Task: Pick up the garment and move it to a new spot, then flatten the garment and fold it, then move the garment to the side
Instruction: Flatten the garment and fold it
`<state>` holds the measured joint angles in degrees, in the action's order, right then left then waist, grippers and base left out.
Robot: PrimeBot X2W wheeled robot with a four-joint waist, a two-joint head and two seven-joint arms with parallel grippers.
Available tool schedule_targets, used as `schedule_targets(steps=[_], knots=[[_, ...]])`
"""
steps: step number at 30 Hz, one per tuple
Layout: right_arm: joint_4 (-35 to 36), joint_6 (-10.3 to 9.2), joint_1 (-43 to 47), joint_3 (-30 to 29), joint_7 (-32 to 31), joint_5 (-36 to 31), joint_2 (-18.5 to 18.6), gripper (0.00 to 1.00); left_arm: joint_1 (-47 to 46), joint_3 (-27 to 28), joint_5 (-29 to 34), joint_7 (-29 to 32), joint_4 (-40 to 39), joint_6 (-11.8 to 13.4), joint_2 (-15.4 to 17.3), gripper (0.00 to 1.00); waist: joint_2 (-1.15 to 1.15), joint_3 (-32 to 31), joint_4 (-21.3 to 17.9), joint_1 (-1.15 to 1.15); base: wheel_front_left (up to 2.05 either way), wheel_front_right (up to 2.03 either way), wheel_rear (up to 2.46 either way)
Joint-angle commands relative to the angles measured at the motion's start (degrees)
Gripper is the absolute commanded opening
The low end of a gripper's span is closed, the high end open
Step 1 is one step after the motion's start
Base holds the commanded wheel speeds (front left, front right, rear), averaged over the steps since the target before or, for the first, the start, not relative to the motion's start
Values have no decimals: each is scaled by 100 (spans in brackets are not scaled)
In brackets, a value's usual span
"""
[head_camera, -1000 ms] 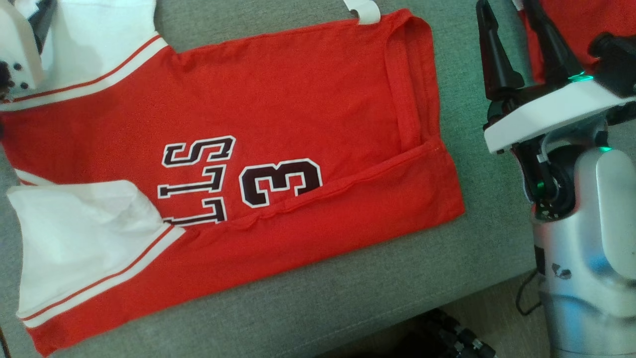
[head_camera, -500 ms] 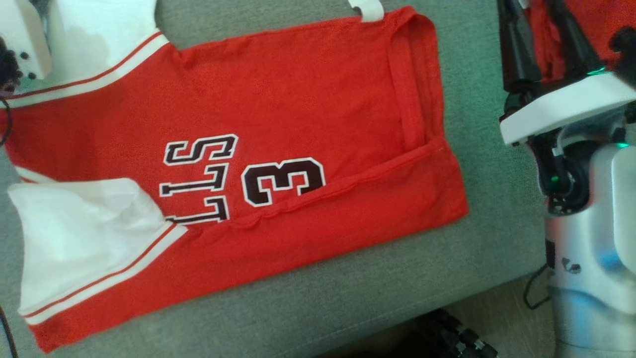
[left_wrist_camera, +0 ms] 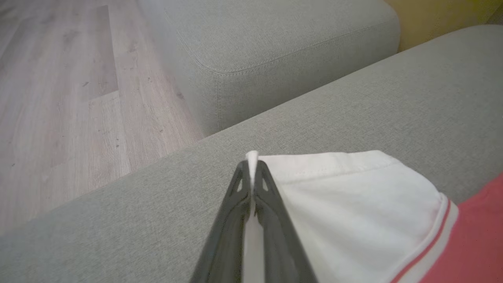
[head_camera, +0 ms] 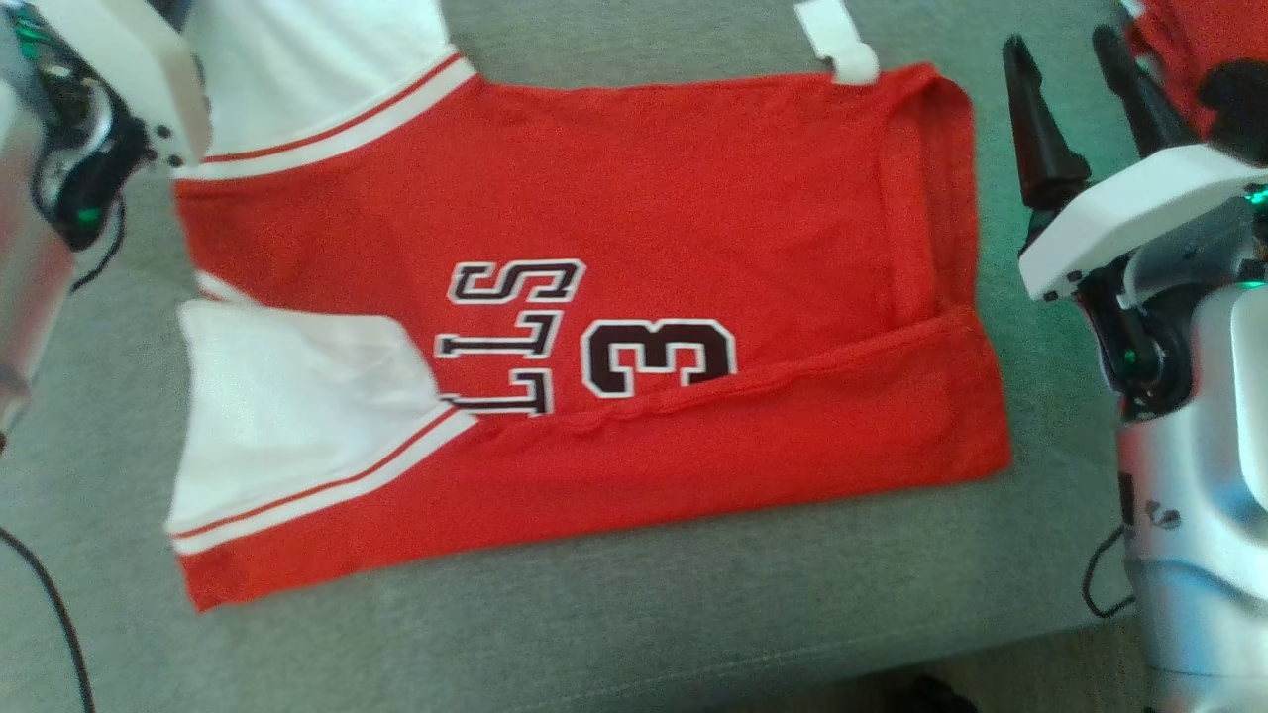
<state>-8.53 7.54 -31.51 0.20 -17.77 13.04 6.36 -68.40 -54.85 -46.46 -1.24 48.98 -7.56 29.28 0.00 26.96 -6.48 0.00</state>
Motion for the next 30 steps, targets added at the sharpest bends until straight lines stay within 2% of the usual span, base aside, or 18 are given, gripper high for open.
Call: schedule_targets(steps=[1, 7, 11, 24, 25, 26, 27, 30], knots=[[25, -5, -207, 123, -94, -54, 109, 100, -190, 129, 52, -158, -183, 8, 203, 0, 0, -164, 300, 0, 0, 0, 0], [-702, -5, -368, 214, -261, -22, 367, 100, -48, -87, 77, -330, -582, 8, 109, 0, 0, -187, 662, 0, 0, 0, 0], [-1166, -5, -530, 346, -305, 45, 496, 100, 19, -177, 90, -336, -807, 8, 100, 0, 0, -183, 772, 0, 0, 0, 0], [-2148, -5, -930, 601, -294, 237, 692, 100, 74, -290, 103, -249, -1087, 58, 135, 0, 0, -173, 753, 0, 0, 0, 0], [-2203, -5, -962, 607, -296, 271, 712, 80, 73, -294, 102, -243, -1095, 64, 137, 0, 0, -168, 747, 0, 0, 0, 0], [-2255, -5, -995, 609, -301, 306, 732, 8, 72, -296, 101, -240, -1103, 71, 141, 0, 0, -163, 739, 0, 0, 0, 0], [-2294, -5, -1027, 628, -305, 340, 754, 0, 71, -298, 100, -237, -1110, 77, 145, 0, 0, -160, 731, 0, 0, 0, 0], [-2395, -5, -1152, 662, -298, 413, 868, 0, 63, -287, 82, -246, -1102, 90, 164, 0, 0, -144, 708, 0, 0, 0, 0]])
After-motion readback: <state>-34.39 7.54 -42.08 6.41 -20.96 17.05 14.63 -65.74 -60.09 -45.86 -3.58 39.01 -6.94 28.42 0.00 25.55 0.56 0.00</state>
